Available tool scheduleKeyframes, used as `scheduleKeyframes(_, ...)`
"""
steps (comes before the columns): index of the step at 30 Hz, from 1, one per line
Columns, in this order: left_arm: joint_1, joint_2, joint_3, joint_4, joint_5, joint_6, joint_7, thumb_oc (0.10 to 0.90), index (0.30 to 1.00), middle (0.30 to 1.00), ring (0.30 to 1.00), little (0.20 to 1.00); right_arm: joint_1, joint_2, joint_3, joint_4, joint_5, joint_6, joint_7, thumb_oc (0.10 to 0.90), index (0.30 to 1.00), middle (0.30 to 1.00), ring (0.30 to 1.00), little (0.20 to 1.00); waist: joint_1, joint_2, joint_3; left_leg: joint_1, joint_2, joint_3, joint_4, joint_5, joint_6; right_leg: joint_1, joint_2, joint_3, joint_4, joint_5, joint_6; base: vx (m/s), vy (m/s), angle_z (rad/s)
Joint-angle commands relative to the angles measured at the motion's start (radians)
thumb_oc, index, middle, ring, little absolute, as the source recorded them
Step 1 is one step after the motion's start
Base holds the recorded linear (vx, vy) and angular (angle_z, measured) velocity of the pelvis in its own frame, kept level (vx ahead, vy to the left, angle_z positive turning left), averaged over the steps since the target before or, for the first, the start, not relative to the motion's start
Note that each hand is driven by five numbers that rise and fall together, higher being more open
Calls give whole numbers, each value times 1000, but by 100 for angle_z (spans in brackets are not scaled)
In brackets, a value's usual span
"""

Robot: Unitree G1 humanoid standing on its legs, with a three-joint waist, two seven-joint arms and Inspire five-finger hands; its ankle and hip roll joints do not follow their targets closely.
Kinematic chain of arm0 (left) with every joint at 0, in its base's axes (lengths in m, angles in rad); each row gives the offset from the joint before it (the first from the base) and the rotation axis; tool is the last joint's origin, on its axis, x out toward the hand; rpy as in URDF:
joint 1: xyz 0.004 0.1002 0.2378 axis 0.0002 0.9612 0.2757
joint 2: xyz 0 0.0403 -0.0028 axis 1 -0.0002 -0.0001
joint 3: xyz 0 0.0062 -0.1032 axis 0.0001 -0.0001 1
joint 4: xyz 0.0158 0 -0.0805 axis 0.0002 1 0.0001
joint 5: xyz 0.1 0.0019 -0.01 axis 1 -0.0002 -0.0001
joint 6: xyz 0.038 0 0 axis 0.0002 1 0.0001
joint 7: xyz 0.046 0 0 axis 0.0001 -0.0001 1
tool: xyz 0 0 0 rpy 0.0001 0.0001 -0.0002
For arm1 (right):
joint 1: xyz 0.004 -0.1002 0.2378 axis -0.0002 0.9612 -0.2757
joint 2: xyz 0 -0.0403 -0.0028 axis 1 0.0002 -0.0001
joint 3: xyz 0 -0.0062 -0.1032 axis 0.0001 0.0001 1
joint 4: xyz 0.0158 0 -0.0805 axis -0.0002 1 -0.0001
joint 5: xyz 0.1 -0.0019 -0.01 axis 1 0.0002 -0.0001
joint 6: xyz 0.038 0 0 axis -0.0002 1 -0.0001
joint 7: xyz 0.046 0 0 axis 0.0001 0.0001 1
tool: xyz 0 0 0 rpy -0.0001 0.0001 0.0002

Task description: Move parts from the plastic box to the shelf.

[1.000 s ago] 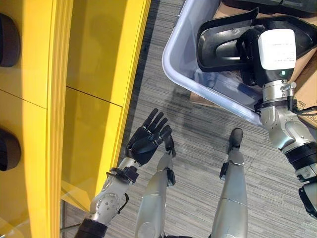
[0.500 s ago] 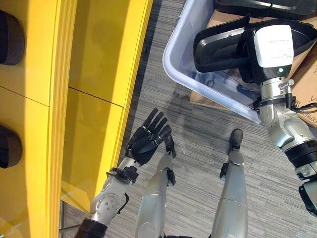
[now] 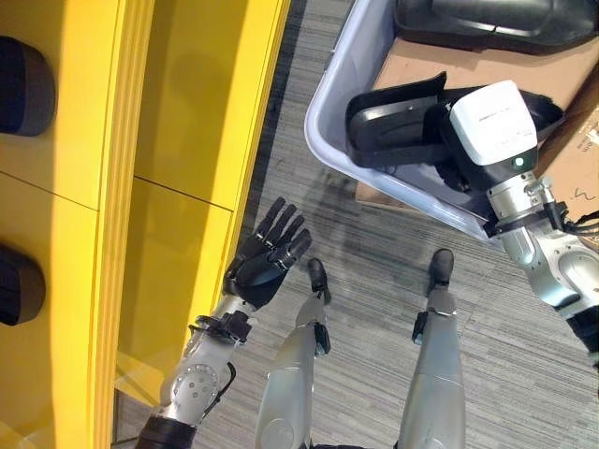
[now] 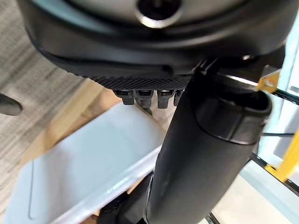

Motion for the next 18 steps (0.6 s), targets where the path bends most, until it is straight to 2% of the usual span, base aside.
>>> scheduleKeyframes(1, 47, 14, 15, -115, -34, -18, -63, 900, 1000, 1000, 1000, 1000, -92, -64, -99, -162, -40, -70, -20, 400, 300, 300, 300, 300, -23, 30, 5, -15, -6, -26, 74, -96, 0, 40, 85, -118, 75, -149, -71, -69, -111, -8)
scheduleKeyframes(8, 76, 25, 44, -123, -29, -17, -68, 900, 1000, 1000, 1000, 1000, 20, -98, -206, -230, -9, -69, -7, 400, 300, 300, 300, 300, -28, -31, 5, 12, 24, -42, 81, -100, -3, 90, 112, -134, 69, -156, -80, 0, -87, -7)
scheduleKeyframes(14, 84, 39, 60, -122, -28, -10, -75, 900, 1000, 1000, 1000, 1000, 74, -118, -259, -249, -38, -92, -25, 400, 300, 300, 300, 300, -28, -65, 5, 26, 40, -52, 88, -105, -2, 120, 128, -143, 65, -162, -86, -1, -88, -2)
scheduleKeyframes(18, 89, 43, 66, -123, -22, -8, -74, 900, 1000, 1000, 1000, 1000, 85, -153, -277, -264, -52, -122, 4, 400, 300, 300, 300, 300, -23, -89, 5, 41, 52, -62, 95, -105, -4, 147, 140, -153, 64, -169, -91, 7, -101, -3)
